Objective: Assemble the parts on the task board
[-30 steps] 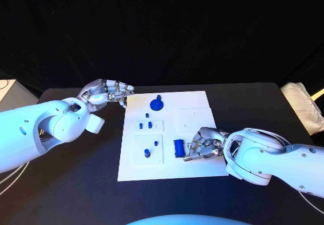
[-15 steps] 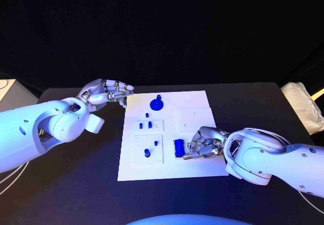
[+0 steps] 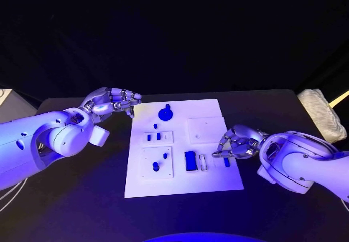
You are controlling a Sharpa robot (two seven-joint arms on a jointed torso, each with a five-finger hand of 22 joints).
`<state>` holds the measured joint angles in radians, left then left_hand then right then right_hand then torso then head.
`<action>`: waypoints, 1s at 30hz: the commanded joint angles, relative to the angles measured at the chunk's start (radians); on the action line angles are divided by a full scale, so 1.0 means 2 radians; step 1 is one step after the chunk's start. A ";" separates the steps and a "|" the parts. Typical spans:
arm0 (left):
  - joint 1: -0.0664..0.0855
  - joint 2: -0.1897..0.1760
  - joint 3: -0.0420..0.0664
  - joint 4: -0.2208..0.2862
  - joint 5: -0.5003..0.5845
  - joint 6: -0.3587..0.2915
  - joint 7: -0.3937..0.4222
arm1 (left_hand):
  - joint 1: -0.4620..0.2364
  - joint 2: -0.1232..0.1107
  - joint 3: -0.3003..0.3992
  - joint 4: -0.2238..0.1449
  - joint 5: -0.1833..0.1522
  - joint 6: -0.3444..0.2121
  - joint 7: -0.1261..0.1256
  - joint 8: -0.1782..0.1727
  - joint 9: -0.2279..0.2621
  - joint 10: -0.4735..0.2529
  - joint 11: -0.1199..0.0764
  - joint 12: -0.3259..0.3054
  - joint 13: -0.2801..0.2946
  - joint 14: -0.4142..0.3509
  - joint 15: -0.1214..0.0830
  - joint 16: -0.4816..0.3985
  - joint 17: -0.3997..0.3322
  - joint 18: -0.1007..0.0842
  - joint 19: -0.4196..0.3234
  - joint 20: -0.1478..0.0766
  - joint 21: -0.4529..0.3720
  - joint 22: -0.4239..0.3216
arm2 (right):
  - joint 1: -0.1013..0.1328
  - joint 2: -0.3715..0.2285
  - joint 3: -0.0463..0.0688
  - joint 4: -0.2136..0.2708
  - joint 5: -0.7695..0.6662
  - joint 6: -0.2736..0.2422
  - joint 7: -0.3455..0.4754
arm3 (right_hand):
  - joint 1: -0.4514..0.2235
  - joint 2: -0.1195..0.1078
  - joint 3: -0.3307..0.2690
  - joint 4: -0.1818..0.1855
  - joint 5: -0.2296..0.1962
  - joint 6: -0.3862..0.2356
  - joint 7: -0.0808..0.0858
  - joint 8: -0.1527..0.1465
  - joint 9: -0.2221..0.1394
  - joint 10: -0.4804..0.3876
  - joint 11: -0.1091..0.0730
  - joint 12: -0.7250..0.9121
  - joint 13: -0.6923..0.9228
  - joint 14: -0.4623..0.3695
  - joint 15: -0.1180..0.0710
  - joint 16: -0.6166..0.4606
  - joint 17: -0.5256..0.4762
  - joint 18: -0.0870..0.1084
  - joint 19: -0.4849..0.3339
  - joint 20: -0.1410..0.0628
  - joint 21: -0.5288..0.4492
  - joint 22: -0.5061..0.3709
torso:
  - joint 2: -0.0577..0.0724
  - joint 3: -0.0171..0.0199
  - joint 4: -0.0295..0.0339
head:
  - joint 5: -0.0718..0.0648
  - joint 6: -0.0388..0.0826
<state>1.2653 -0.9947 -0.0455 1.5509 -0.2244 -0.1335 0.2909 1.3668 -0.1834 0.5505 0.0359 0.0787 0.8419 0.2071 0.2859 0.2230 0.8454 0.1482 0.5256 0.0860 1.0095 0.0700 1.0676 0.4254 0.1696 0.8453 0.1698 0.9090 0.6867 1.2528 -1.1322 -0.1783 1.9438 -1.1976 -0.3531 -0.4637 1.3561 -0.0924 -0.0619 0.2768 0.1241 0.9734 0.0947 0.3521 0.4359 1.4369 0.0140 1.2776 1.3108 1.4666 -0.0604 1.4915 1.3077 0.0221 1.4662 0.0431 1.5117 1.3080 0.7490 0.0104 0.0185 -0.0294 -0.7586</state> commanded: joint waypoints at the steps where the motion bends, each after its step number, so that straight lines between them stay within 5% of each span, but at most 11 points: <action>1: 0.000 -0.001 0.000 0.003 0.004 0.001 0.011 | 0.000 0.005 -0.001 0.002 -0.001 -0.002 0.000 0.000 -0.001 -0.003 0.000 0.000 -0.001 0.000 0.001 -0.002 0.000 0.007 0.003 0.000 -0.002 -0.001 | -0.002 -0.014 -0.001 0.005 -0.015 -0.014 0.019 | 0.006 -0.002 0.004 0.000 0.003 -0.004 0.001 -0.004 -0.001 -0.003 0.002 -0.004 0.024 0.034 0.004 -0.002 0.039 -0.004 0.042 0.005 -0.003 0.123 | 0.001 0.0017 -0.0019 | -0.005 0.002; 11: 0.000 0.001 0.000 0.001 0.005 0.002 0.013 | 0.000 0.005 -0.001 0.002 -0.001 -0.002 0.000 0.000 -0.001 -0.003 0.000 0.000 -0.001 0.000 0.001 -0.002 0.000 0.007 0.003 0.000 -0.002 -0.001 | -0.018 -0.040 -0.003 0.000 -0.059 -0.020 0.012 | 0.009 -0.004 0.005 0.003 0.000 0.004 0.000 0.000 0.000 -0.004 0.001 -0.005 0.024 0.034 0.004 -0.002 0.039 -0.004 0.042 0.005 -0.003 0.123 | -0.002 0.0030 -0.0062 | -0.004 0.003; 15: 0.000 0.002 0.000 0.000 0.005 0.002 0.013 | 0.000 0.005 -0.001 0.002 -0.001 -0.002 0.000 0.000 -0.001 -0.003 0.000 0.000 -0.001 0.000 0.001 -0.002 0.000 0.007 0.003 0.000 -0.002 -0.001 | -0.027 -0.035 -0.004 0.000 -0.072 -0.030 0.003 | 0.006 -0.005 0.006 0.006 -0.001 0.012 -0.002 0.004 0.002 -0.004 -0.001 -0.005 0.024 0.034 0.003 -0.002 0.039 -0.004 0.042 0.005 -0.003 0.123 | -0.003 0.0041 -0.0067 | -0.003 0.003; 30: -0.001 0.001 0.000 0.000 0.005 0.004 0.011 | -0.001 0.005 -0.001 0.003 -0.001 -0.002 0.000 0.000 -0.001 -0.003 0.000 0.001 -0.001 0.000 0.001 -0.001 0.000 0.007 0.004 0.000 -0.002 -0.001 | -0.052 -0.001 -0.005 -0.017 -0.090 -0.037 -0.020 | -0.004 -0.002 0.008 0.007 0.008 0.021 -0.006 0.011 0.004 -0.004 -0.004 -0.006 0.023 0.034 0.000 -0.003 0.038 -0.005 0.043 0.002 -0.002 0.123 | -0.001 0.0031 -0.0069 | -0.002 0.001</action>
<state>1.2623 -0.9943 -0.0457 1.5482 -0.2212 -0.1332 0.3005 1.3668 -0.1834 0.5505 0.0359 0.0787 0.8420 0.2071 0.2859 0.2229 0.8454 0.1482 0.5257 0.0861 1.0096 0.0700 1.0676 0.4254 0.1695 0.8452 0.1698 0.9090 0.6859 1.1520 -1.1363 -0.1879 1.9122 -1.3478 -0.4223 -0.4837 1.3595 -0.0961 -0.0489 0.2858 0.1338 1.0100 0.0834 0.3718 0.4444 1.4317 0.0118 1.2724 1.3107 1.4668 -0.0603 1.4915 1.3074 0.0221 1.4661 0.0506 1.5073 1.3076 0.7467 0.0171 0.0057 -0.0328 -0.7555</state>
